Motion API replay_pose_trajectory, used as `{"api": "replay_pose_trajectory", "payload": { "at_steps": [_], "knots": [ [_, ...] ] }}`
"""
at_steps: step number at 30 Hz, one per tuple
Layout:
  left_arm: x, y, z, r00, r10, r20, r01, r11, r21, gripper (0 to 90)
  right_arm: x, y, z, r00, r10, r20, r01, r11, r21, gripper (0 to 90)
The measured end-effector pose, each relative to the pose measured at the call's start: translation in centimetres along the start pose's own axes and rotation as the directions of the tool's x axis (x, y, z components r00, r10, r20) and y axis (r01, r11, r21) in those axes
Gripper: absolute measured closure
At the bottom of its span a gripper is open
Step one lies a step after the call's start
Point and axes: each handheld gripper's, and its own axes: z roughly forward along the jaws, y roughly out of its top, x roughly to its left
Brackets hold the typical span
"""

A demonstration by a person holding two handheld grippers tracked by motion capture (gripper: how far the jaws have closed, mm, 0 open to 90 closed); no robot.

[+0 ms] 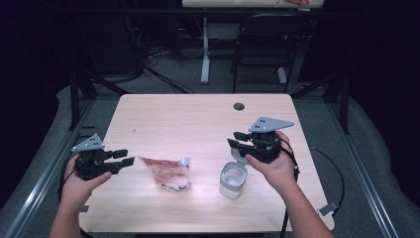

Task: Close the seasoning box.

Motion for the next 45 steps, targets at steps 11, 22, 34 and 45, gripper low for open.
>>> {"api": "replay_pose_trajectory", "payload": {
  "at_steps": [11,22,34,45],
  "knots": [
    [-0.2,0.0,0.4,0.9997,0.016,-0.019,-0.016,0.9997,0.018,53.2,-1.4,-1.1,-0.5,0.9979,0.037,0.054,-0.035,0.999,-0.023,75.9],
    [-0.1,-0.1,0.6,0.9997,0.01,-0.021,-0.01,0.9998,0.018,52.8,-3.1,-2.6,-0.5,0.9897,0.092,0.109,-0.09,0.996,-0.019,82.3],
    [-0.1,-0.1,0.8,0.9996,0.018,-0.022,-0.017,0.9994,0.03,52.3,-4.1,-3.9,-0.4,0.9829,0.134,0.126,-0.137,0.991,0.012,90.0],
    [-0.2,-0.1,0.8,0.9995,0.025,-0.017,-0.025,0.9995,0.021,51.8,-3.7,-4.3,-0.1,0.9835,0.153,0.096,-0.155,0.988,0.014,90.0]
  ]
}}
